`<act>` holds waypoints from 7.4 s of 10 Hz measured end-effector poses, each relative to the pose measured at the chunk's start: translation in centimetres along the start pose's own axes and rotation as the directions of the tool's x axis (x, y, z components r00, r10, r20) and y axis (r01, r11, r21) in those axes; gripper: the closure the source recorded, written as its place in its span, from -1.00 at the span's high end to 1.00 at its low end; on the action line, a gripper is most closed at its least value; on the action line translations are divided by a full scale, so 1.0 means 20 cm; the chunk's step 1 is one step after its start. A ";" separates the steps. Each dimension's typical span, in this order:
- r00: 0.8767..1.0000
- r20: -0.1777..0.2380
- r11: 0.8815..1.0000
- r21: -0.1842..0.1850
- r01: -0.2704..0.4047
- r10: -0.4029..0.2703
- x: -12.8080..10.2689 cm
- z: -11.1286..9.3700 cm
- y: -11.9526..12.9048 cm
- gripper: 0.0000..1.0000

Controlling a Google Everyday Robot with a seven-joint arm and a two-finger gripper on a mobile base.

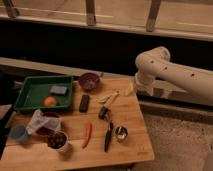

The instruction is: Place pepper in tray

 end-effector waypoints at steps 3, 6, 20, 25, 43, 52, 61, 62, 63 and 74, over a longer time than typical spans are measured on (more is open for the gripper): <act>1.000 0.000 1.000 0.000 0.000 0.000 0.00 0.00 0.00 0.60; 1.000 0.000 1.000 0.000 0.000 0.000 0.00 0.00 0.00 0.60; 1.000 0.000 1.000 0.000 0.000 0.000 0.00 0.00 0.00 0.60; 0.996 -0.013 0.996 -0.018 0.092 -0.092 -0.03 -0.01 0.16 0.60; 0.832 -0.261 0.870 -0.077 0.487 -0.489 0.31 0.45 1.30 0.60; 0.785 -0.340 0.851 -0.111 0.513 -0.518 0.42 0.59 1.39 0.60; 0.758 -0.436 0.873 -0.191 0.449 -0.486 0.55 0.80 1.44 0.60; 0.750 -0.452 0.874 -0.201 0.442 -0.483 0.56 0.83 1.44 0.60; 0.744 -0.462 0.875 -0.208 0.437 -0.482 0.57 0.86 1.44 0.60; 0.732 -0.458 0.859 -0.181 0.479 -0.504 0.57 0.84 1.47 -1.00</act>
